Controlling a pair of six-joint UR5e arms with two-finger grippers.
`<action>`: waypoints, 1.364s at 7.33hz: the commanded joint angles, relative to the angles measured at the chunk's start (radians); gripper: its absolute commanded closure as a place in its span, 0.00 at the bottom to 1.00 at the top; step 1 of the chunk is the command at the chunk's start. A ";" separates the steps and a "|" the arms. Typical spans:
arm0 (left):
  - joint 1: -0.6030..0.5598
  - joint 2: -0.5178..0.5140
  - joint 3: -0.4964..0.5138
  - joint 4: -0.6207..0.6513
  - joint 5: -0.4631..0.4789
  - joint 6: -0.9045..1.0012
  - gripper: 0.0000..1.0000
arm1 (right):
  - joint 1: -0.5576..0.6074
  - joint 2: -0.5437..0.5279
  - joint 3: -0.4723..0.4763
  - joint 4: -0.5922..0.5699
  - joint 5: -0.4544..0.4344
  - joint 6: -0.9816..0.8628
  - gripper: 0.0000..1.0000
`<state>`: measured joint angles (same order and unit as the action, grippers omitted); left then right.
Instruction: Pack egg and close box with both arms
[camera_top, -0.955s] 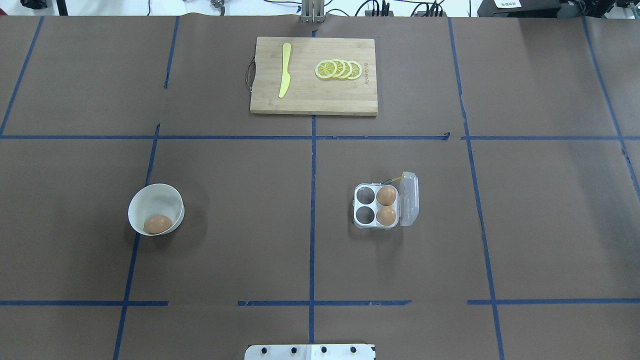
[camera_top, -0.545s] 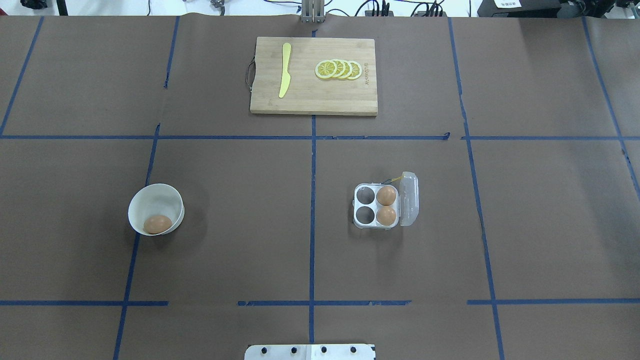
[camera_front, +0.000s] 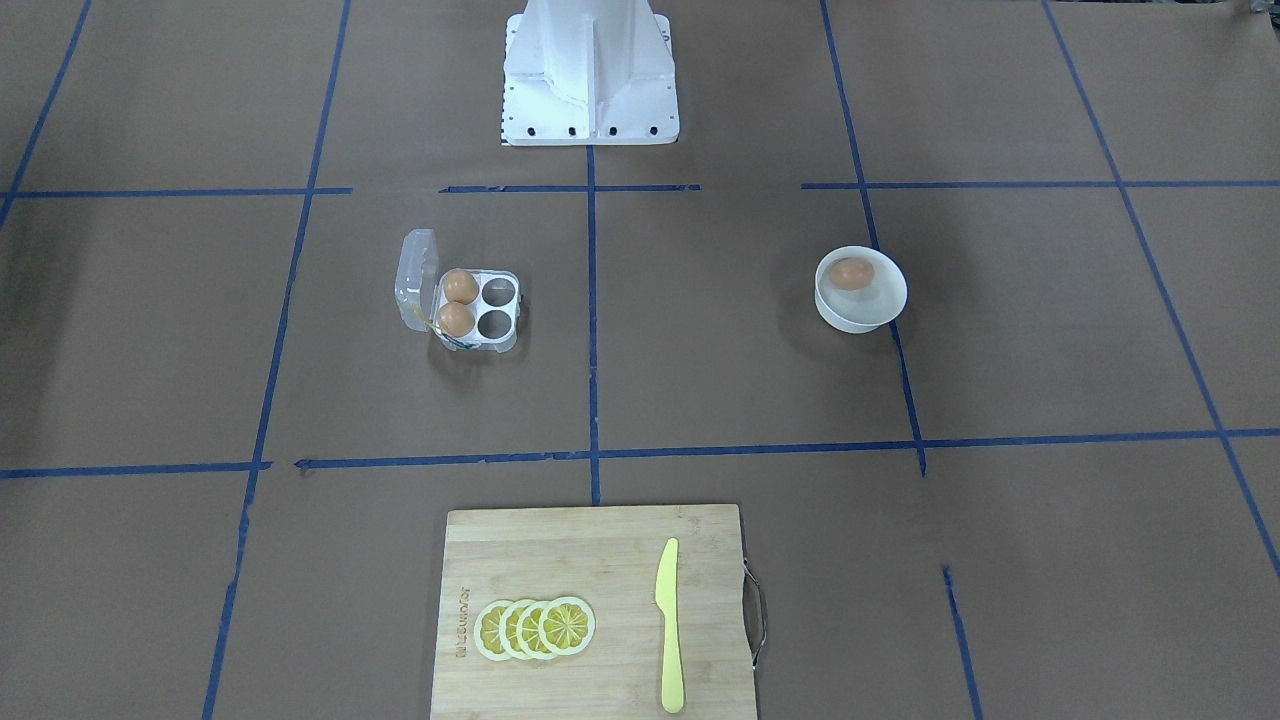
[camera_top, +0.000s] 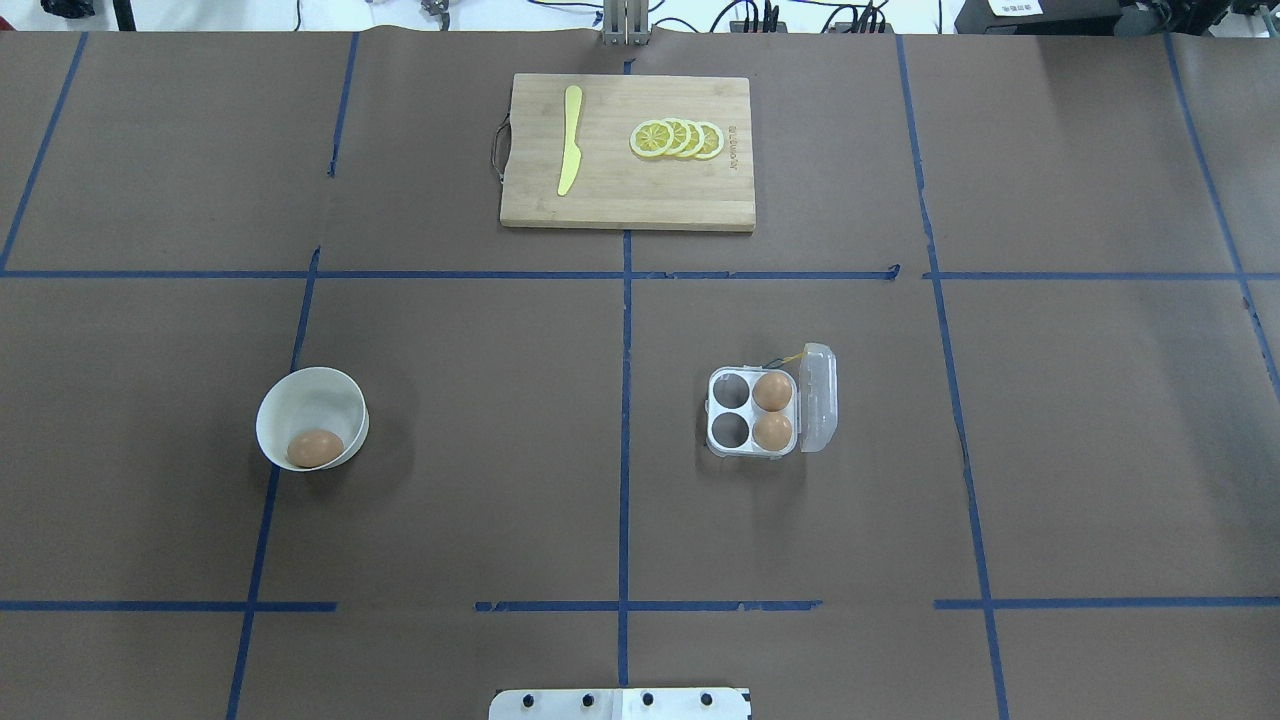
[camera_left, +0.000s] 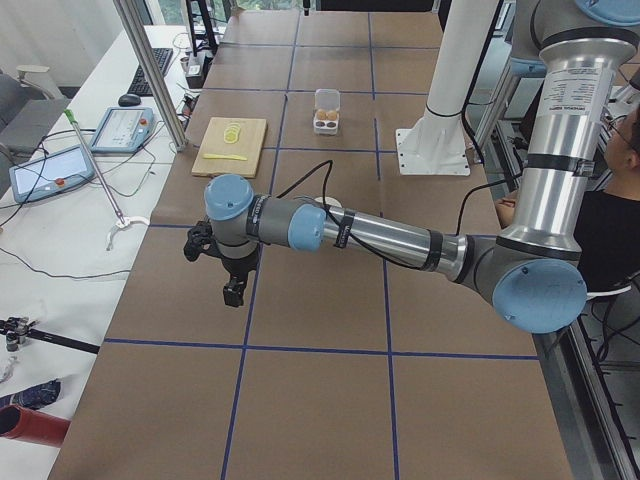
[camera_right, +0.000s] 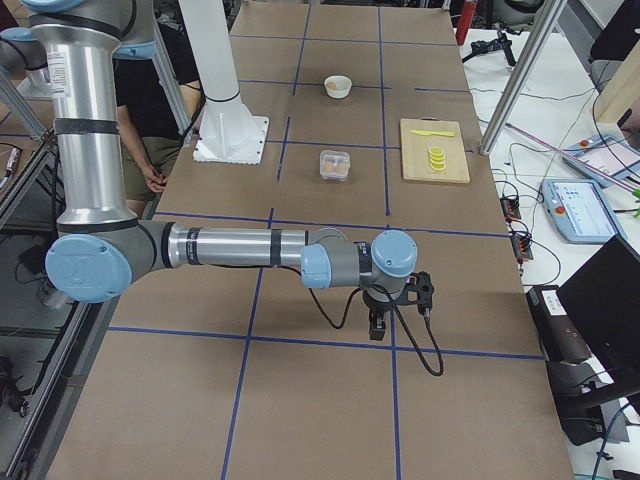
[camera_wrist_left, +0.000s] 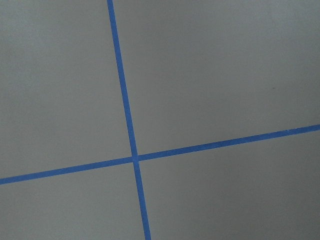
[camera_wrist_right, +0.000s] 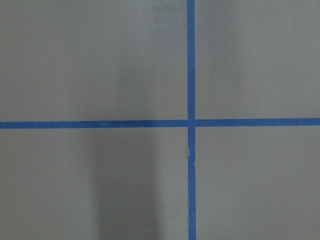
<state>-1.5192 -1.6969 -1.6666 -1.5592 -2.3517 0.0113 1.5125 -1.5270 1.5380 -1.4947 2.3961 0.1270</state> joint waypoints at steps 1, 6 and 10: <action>0.008 0.009 -0.007 -0.054 -0.017 -0.001 0.00 | 0.000 -0.001 -0.002 0.001 0.000 -0.001 0.00; 0.409 -0.019 -0.186 -0.231 -0.098 -0.634 0.00 | 0.000 -0.008 -0.010 0.046 0.008 -0.007 0.00; 0.726 -0.116 -0.275 -0.245 0.210 -1.375 0.00 | 0.000 -0.010 -0.104 0.177 0.011 -0.006 0.00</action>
<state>-0.8653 -1.7792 -1.9343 -1.8040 -2.1988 -1.1524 1.5116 -1.5344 1.4545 -1.3487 2.4045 0.1217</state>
